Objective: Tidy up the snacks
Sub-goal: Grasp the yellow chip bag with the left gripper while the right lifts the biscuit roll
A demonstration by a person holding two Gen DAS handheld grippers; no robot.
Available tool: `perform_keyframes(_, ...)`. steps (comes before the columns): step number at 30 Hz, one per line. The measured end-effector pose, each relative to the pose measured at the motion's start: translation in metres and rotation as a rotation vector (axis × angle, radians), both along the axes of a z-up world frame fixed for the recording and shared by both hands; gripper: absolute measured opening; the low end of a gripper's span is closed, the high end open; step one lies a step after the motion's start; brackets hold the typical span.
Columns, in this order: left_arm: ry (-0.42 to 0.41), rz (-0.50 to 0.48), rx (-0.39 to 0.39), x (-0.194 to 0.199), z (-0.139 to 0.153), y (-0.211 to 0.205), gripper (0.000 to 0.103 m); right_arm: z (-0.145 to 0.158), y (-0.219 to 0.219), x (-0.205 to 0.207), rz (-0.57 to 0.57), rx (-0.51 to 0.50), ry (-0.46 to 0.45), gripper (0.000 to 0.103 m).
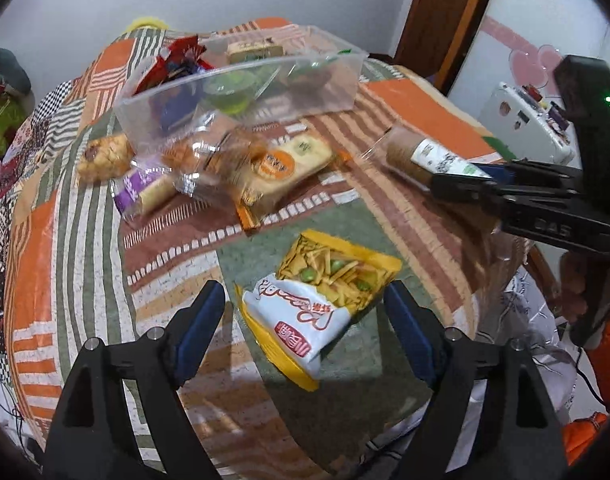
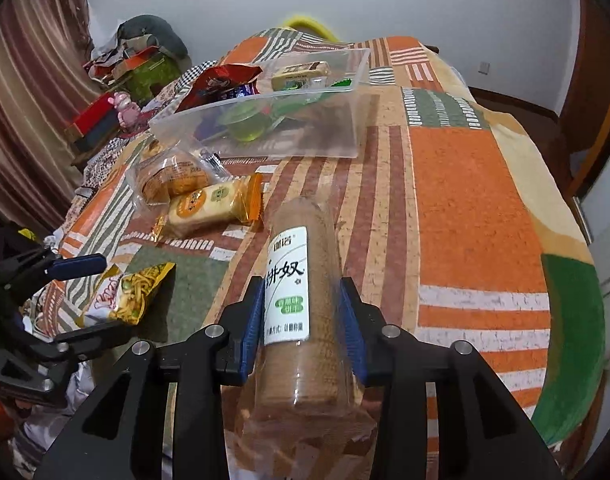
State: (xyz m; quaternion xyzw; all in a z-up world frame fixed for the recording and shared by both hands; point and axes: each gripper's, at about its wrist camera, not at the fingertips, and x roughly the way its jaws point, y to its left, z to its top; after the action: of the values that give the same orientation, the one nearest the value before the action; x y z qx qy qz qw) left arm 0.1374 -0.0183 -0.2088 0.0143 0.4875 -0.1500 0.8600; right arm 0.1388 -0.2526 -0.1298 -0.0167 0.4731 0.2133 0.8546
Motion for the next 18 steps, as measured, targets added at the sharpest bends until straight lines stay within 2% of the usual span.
perform_keyframes(2, 0.011, 0.008, -0.005, 0.003, -0.006, 0.001, 0.081, -0.001, 0.001, -0.003, 0.004, -0.018, 0.001, 0.036)
perform_keyframes(5, 0.022, 0.017, -0.013, 0.008, -0.013, 0.002, 0.068, -0.001, 0.001, -0.008, 0.007, -0.030, 0.000, 0.044)
perform_keyframes(10, 0.006, 0.033, -0.025, 0.009, -0.014, 0.007, 0.051, -0.004, 0.002, -0.007, 0.017, -0.041, -0.015, 0.044)
perform_keyframes(13, -0.011, 0.034, -0.042, 0.007, -0.009, 0.009, 0.047, -0.006, 0.005, -0.007, 0.021, -0.054, -0.029, 0.035)
perform_keyframes(17, -0.042, 0.045, -0.035, 0.006, 0.000, 0.011, 0.045, -0.005, 0.006, -0.007, 0.025, -0.040, -0.033, 0.034)
perform_keyframes(18, -0.053, 0.045, -0.035, 0.006, 0.003, 0.011, 0.038, -0.005, 0.005, -0.007, 0.025, -0.036, -0.032, 0.034)
